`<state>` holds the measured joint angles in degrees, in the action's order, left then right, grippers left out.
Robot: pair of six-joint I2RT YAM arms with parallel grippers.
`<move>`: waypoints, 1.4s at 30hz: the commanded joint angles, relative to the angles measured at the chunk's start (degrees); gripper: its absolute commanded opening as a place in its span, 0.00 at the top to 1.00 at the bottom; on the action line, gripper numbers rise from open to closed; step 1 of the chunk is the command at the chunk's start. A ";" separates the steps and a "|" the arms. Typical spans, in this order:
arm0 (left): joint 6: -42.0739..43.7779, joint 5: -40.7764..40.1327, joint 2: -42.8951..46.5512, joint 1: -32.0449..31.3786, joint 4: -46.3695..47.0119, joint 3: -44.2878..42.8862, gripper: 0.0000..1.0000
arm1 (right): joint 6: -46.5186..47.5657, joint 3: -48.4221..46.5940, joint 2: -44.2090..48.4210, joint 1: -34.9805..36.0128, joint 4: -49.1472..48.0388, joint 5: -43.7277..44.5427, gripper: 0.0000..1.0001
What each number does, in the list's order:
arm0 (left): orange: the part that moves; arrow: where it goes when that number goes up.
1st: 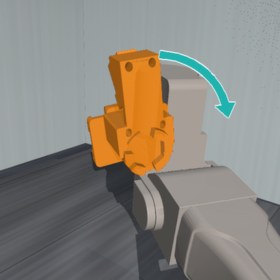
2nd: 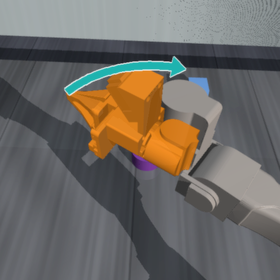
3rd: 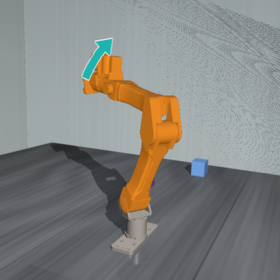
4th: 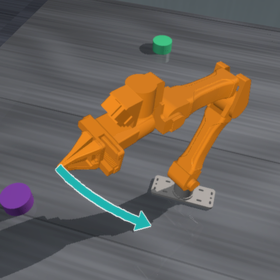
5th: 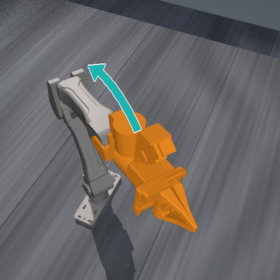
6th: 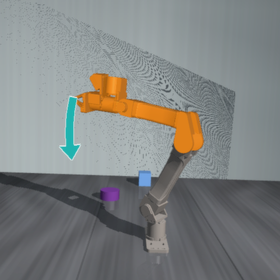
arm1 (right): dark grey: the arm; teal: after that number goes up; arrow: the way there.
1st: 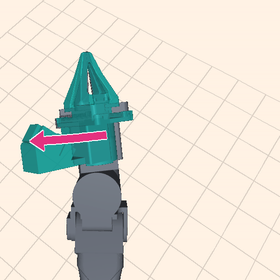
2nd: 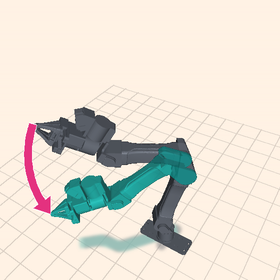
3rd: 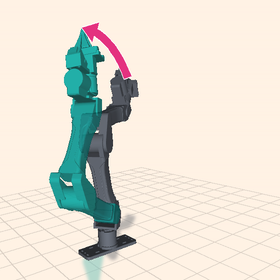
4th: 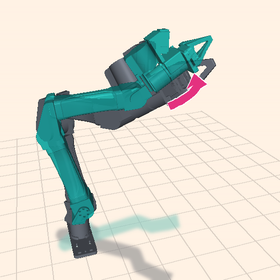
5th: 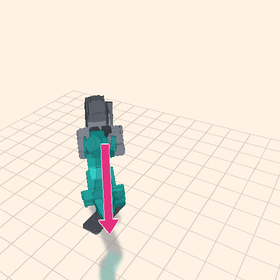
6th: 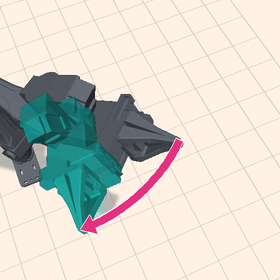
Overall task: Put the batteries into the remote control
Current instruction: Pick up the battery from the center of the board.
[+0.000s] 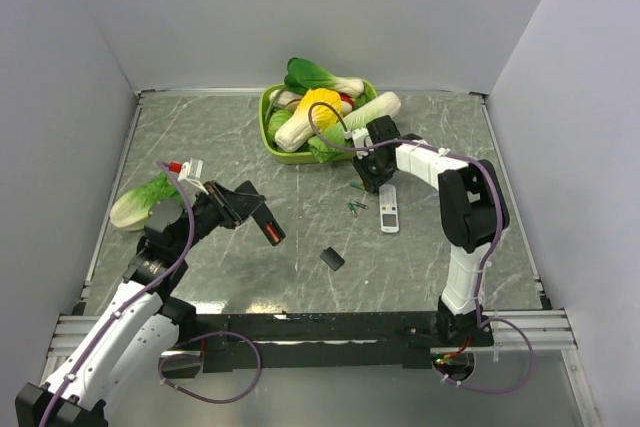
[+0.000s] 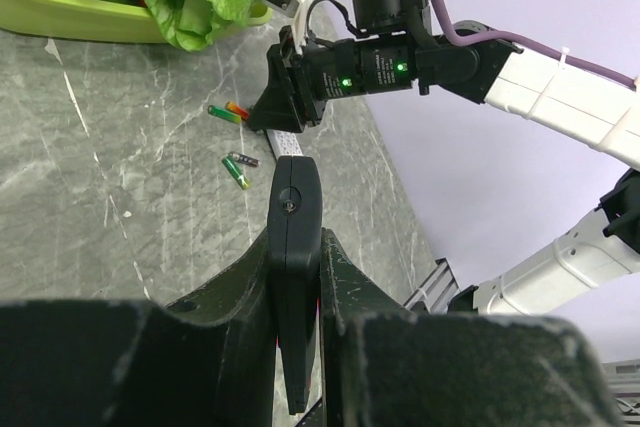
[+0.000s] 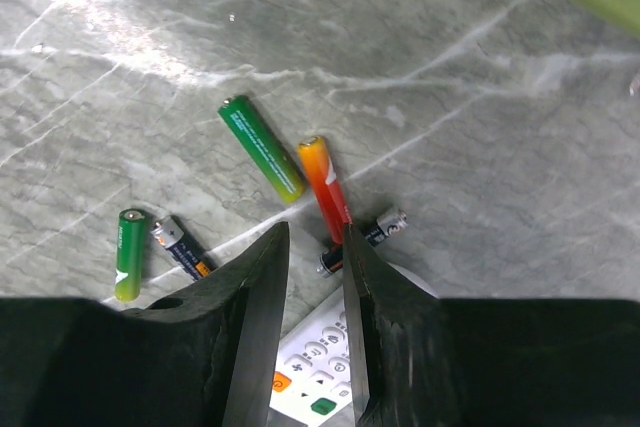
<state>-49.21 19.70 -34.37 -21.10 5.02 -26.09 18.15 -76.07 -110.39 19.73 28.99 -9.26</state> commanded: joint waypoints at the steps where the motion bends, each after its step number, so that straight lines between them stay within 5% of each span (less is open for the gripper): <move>1: -0.36 1.56 -0.35 -0.08 3.07 -1.78 0.99 | 3.90 -3.20 -2.55 0.49 2.03 -1.82 0.65; 42: -1.77 2.18 2.20 -0.08 2.37 -2.21 0.99 | -1.45 -0.39 -3.08 4.18 5.63 3.18 0.74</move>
<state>-49.93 20.71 -33.08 -21.10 5.26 -26.09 17.39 -77.34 -112.66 21.50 29.45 -7.20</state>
